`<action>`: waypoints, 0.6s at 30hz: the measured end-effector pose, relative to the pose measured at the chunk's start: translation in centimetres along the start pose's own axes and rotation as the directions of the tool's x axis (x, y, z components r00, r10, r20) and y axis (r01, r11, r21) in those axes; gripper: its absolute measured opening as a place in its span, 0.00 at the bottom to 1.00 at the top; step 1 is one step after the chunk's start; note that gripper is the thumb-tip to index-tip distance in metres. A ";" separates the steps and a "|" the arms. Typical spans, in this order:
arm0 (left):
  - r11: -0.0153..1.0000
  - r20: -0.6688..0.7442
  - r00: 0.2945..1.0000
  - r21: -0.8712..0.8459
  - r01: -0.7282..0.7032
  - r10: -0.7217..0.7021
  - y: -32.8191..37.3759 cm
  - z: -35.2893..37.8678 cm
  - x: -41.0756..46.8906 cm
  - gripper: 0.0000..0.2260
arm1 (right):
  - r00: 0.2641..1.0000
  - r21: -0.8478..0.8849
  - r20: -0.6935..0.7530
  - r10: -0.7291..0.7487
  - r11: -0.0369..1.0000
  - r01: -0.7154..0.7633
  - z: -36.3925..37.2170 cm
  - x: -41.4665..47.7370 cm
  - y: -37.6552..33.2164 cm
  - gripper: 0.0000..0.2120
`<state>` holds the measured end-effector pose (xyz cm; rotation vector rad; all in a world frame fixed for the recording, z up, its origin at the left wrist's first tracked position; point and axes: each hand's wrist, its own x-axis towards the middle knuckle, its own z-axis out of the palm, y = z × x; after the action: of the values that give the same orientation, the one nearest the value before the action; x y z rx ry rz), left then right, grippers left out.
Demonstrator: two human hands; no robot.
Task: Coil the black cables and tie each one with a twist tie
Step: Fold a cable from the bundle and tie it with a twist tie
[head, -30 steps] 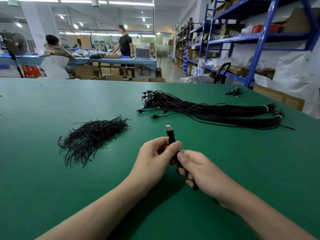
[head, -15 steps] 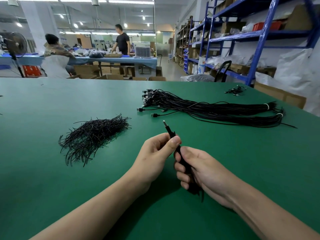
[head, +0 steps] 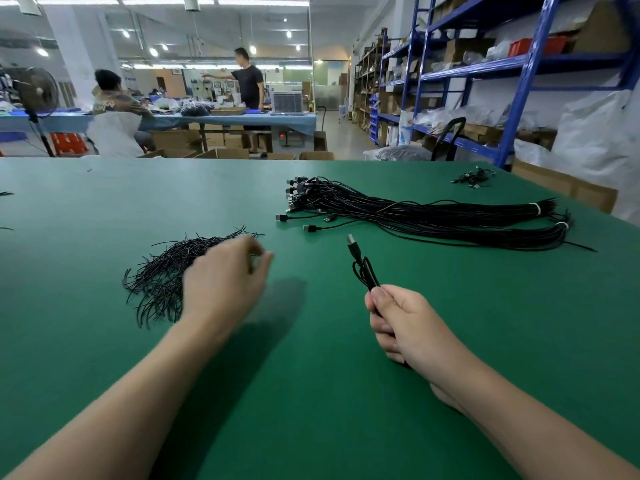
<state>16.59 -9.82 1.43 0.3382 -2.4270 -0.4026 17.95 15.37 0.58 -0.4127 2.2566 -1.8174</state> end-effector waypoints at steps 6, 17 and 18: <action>0.967 0.021 0.970 0.090 0.240 -0.243 -5.6 0.4 1.4 0.12 | 1.000 -0.003 -0.013 -0.001 1.000 0.001 0.0 -0.1 0.0 0.14; 0.966 0.011 0.966 -0.012 0.260 -0.260 -6.5 0.2 1.6 0.08 | 1.000 -0.050 0.004 -0.015 0.999 0.016 -0.1 0.0 0.3 0.14; 0.966 0.012 0.966 -0.025 0.259 -0.258 -6.5 0.1 1.6 0.08 | 1.000 -0.049 0.006 -0.014 0.999 0.014 -0.1 0.0 0.3 0.14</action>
<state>16.21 -16.33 -0.14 0.6467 -2.3897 -0.5500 17.91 15.53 0.27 -0.4426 2.3035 -1.7686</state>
